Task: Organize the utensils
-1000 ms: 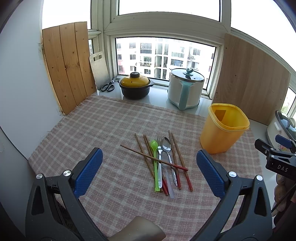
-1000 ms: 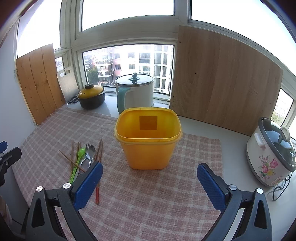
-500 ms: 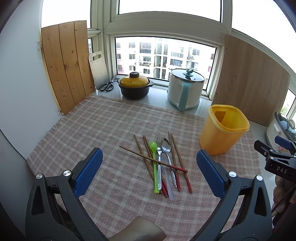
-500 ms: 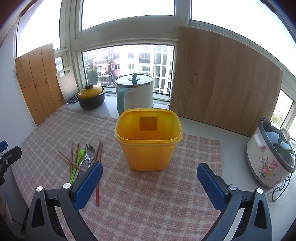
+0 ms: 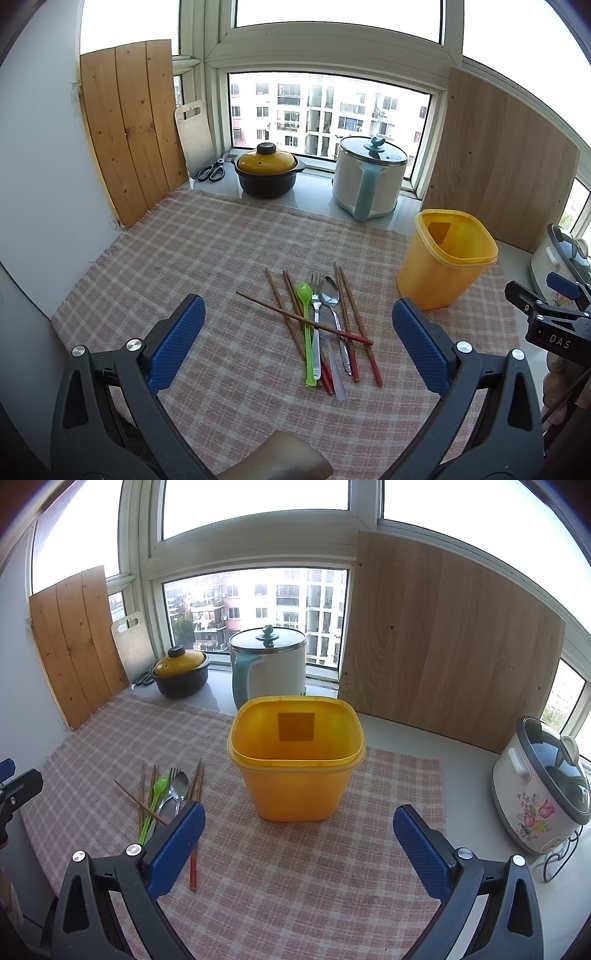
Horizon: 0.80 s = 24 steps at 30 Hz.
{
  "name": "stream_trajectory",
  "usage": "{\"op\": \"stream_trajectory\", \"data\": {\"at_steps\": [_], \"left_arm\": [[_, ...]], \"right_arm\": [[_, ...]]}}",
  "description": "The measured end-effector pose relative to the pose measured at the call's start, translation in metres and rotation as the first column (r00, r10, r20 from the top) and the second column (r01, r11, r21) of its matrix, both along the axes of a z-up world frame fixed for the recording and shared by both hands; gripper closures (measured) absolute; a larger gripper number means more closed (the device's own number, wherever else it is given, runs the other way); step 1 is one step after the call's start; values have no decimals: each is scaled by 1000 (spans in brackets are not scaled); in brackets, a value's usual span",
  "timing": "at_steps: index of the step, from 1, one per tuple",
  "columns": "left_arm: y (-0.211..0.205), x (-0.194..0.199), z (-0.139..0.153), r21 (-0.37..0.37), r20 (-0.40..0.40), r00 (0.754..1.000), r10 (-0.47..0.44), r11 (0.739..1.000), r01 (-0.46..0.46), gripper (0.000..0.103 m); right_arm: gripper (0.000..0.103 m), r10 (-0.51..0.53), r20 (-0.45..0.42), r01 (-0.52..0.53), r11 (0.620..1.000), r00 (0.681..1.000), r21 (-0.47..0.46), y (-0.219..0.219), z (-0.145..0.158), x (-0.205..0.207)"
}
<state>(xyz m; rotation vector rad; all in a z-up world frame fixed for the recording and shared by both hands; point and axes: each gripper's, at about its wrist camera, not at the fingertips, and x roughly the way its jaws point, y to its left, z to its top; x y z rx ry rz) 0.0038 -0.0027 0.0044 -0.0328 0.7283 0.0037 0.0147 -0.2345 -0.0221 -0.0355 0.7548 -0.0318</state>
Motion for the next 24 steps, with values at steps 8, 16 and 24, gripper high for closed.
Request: {"op": "stream_trajectory", "data": {"at_steps": [8,16,24], "left_arm": [[1,0,0,-2,-1,1000,0,1000,0,0],[1,1,0,-5,-2,1000,0,1000,0,0],[-1,3,-1,-6,-6,1000,-2,1000,2,0]], "right_arm": [[0,0,-2,0,1000,1000,1,1,-2,1],[0,-1,-3,1,1000,1000,0,2,-2,1],[0,-2,-3,2,1000,1000,-2,2,-3,1]]}}
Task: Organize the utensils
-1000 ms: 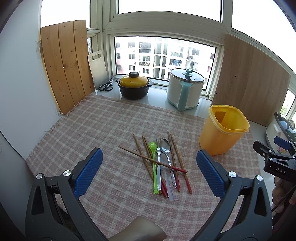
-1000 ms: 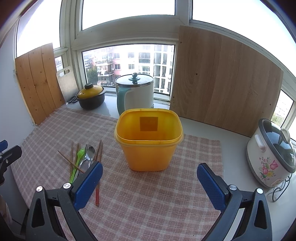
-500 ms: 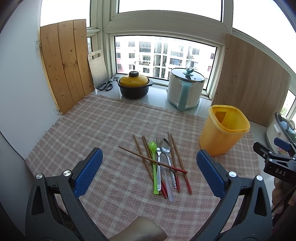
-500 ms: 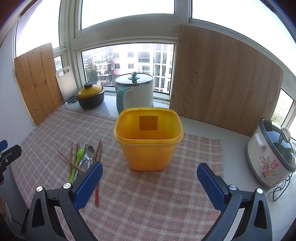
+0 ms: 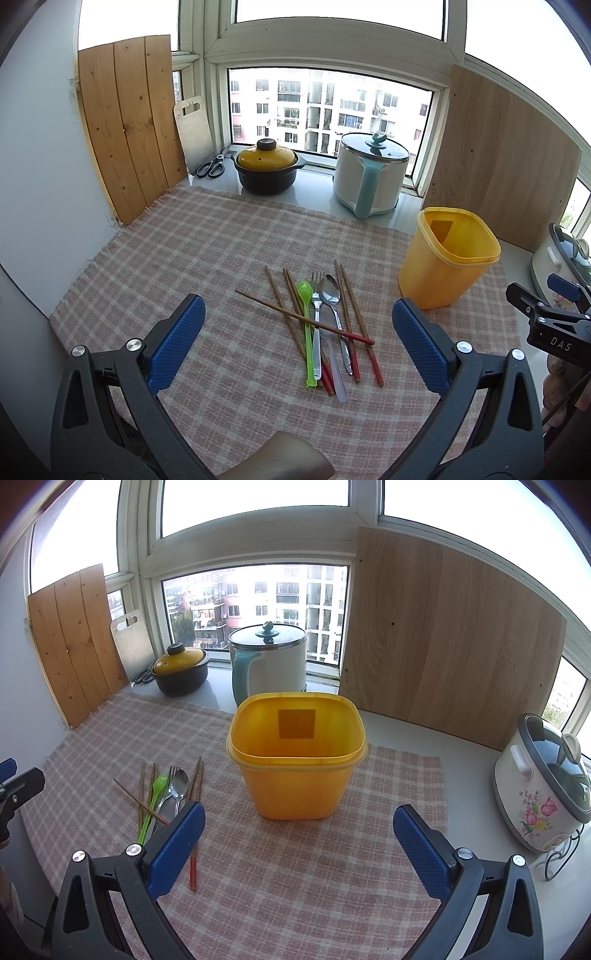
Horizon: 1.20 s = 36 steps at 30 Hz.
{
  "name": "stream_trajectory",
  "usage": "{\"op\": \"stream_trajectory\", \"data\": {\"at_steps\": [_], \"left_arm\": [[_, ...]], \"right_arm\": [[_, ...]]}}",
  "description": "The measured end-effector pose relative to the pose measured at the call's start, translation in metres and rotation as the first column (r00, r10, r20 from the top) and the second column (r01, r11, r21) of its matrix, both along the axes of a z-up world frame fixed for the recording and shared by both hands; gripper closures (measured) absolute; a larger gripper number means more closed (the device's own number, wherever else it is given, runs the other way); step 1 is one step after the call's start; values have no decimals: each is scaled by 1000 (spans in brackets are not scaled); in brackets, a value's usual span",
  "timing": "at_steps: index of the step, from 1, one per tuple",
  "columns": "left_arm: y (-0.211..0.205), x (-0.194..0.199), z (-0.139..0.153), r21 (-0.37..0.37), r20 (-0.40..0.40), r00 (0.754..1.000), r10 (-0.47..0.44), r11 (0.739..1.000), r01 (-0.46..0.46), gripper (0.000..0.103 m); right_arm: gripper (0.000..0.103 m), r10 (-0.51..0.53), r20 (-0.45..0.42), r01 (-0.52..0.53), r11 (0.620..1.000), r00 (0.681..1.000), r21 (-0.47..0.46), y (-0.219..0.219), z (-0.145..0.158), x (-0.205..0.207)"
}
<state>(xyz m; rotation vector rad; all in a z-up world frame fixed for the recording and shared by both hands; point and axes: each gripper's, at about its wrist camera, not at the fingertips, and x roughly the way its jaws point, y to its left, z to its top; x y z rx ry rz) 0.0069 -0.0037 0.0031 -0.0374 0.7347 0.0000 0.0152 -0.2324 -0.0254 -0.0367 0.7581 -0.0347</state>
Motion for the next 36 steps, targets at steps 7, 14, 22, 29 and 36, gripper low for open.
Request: {"op": "stream_trajectory", "data": {"at_steps": [7,14,22,29,36], "left_arm": [[-3,3,-3,1,-2,1000,2,1000,-2,0],[4,5,-18,-6,-15,1000,12,1000,-12,0],[23,8,-30,-19,-77,996,37,999,-39,0],[35,10,-41,-35,-123,988,96,994,-100,0],[43,6,-48,-65,-136,978,159,984,-169,13]], "right_arm": [[0,3,-3,-3,1000,1000,-2,2,-1,0],[0,8,-19,-8,1000,1000,-7,5,-3,4],[0,28,-43,-29,999,999,-32,7,-6,8],[0,146,-5,-146,989,989,2,6,-7,12],[8,307,-25,-306,951,951,43,12,-15,15]]}}
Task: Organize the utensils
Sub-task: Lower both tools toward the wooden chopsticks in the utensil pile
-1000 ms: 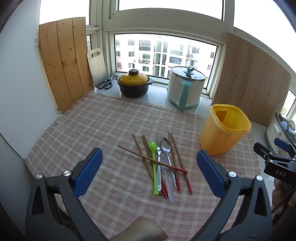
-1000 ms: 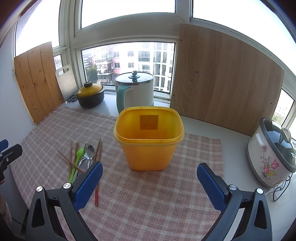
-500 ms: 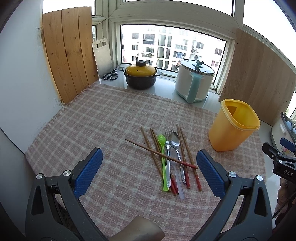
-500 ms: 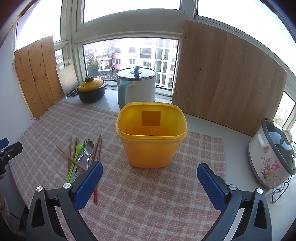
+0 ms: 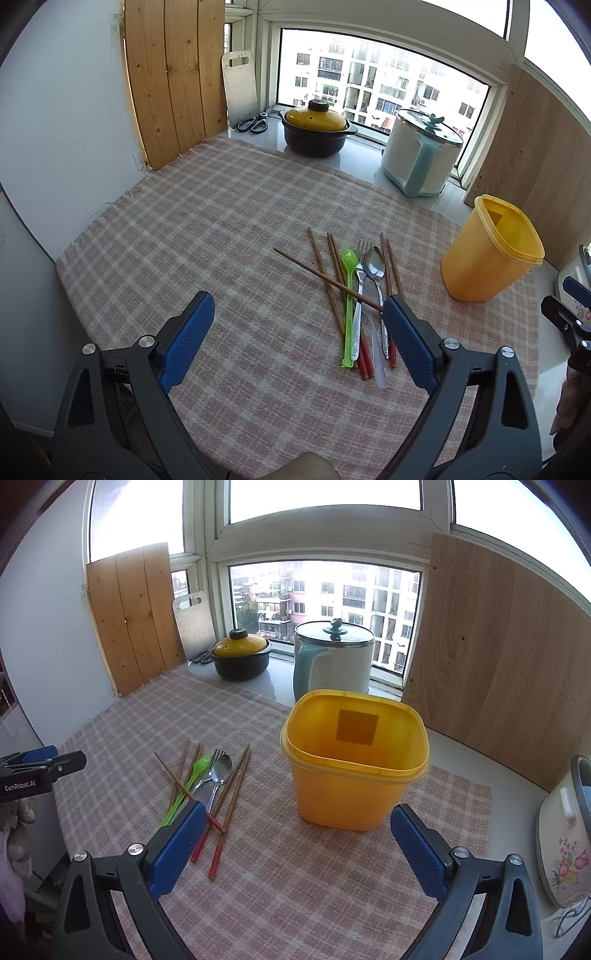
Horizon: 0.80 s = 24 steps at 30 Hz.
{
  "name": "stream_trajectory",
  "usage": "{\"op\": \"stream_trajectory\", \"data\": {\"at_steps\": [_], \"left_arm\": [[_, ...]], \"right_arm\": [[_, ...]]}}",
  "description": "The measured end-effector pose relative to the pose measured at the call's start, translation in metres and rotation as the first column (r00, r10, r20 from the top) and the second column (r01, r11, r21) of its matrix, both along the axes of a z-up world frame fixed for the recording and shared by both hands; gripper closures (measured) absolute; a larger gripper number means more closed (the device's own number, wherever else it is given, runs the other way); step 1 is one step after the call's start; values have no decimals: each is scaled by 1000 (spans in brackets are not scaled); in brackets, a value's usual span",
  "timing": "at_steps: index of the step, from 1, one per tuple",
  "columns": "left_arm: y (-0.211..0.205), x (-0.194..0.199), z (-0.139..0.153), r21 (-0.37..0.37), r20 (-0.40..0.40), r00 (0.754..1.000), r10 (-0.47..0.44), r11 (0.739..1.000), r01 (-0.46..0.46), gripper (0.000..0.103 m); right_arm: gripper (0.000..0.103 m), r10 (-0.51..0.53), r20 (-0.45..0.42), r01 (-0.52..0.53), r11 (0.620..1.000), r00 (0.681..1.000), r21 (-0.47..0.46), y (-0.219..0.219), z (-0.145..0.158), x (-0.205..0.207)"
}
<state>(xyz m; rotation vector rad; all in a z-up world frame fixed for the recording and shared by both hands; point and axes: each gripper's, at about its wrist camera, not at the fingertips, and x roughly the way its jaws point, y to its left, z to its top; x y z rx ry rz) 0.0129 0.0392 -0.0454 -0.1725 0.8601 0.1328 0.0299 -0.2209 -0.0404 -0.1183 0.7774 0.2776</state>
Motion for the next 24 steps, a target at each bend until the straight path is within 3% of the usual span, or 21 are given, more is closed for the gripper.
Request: {"op": "stream_trajectory", "data": {"at_steps": [3,7,11,20,24], "left_arm": [[6,2,-7,-54,-34,999,10,998,-11,26],[11,12,-17,-108,-62,998,-15,994,8,31],[21,34,-34,-213,-112,992,-62,976,37,45],[42,100,-75,-329,-183,972,-145,941,79,45],[53,126,-99,-393,-238,957,-165,918,61,53]], "right_arm": [[14,46,-55,-45,999,997,28,3,-7,2],[18,86,-93,-82,996,992,44,12,-14,2],[24,121,-126,-117,992,985,46,25,-22,7],[48,68,-275,-51,996,959,69,54,-59,34],[58,41,-315,-24,998,948,58,66,-72,44]]}}
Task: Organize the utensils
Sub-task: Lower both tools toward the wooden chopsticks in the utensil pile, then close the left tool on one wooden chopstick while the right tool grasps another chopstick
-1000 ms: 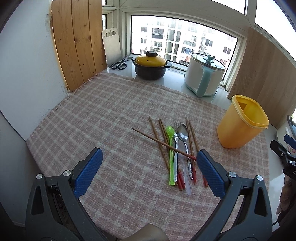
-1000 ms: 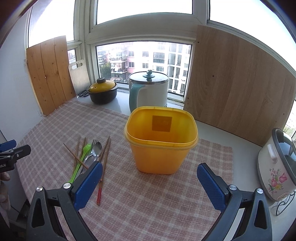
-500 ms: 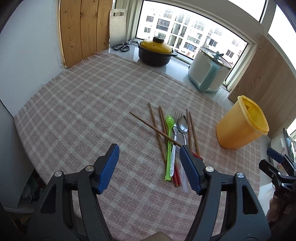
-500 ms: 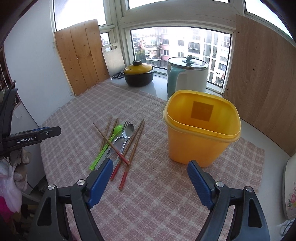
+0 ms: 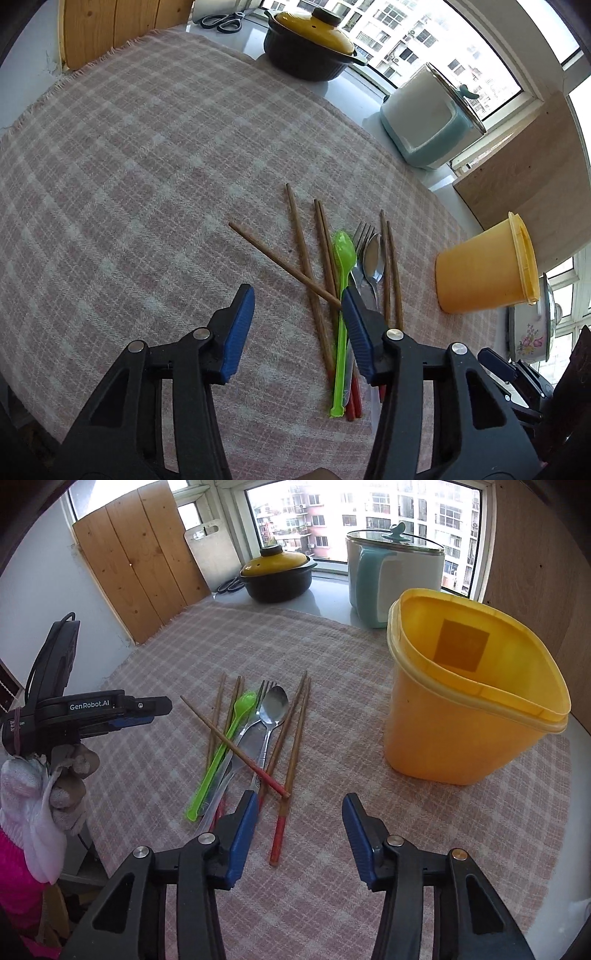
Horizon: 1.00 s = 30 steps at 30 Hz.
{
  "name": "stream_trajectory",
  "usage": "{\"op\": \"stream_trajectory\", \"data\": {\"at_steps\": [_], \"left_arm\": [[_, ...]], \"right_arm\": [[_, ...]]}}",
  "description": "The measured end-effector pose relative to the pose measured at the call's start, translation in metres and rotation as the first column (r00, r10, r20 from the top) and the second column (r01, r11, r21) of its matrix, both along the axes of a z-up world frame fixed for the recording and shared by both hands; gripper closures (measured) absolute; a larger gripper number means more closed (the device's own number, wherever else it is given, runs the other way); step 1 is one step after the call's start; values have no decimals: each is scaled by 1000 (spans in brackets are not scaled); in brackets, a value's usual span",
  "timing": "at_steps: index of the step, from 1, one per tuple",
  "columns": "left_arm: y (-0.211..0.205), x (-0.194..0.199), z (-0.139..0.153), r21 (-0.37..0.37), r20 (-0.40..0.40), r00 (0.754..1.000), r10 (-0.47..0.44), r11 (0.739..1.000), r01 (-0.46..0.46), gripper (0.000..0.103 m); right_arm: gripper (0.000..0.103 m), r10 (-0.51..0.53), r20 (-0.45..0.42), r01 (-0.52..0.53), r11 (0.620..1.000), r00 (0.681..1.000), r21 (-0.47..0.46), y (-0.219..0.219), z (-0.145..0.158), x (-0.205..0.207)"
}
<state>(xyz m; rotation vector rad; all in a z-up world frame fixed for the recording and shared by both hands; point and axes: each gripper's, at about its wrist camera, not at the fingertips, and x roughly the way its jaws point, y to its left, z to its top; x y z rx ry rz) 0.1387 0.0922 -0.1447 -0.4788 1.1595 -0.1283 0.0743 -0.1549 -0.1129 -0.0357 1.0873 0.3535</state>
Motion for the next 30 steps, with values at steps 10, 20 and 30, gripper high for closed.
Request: {"op": "stream_trajectory", "data": {"at_steps": [10,20,30], "left_arm": [[11,36,-41,-48,-96,995,4,999,-8,53],[0,49,-43,22,-68,998,-18,1000,20,78],[-6,43,-43,145,-9,994,-110,983,111,99]], "right_arm": [[65,-29,-26,29,999,999,-17,23,-10,19],[71,-50,-42,48,998,998,-38,25,-14,22],[77,-31,-82,23,996,996,-91,35,-32,39]]}}
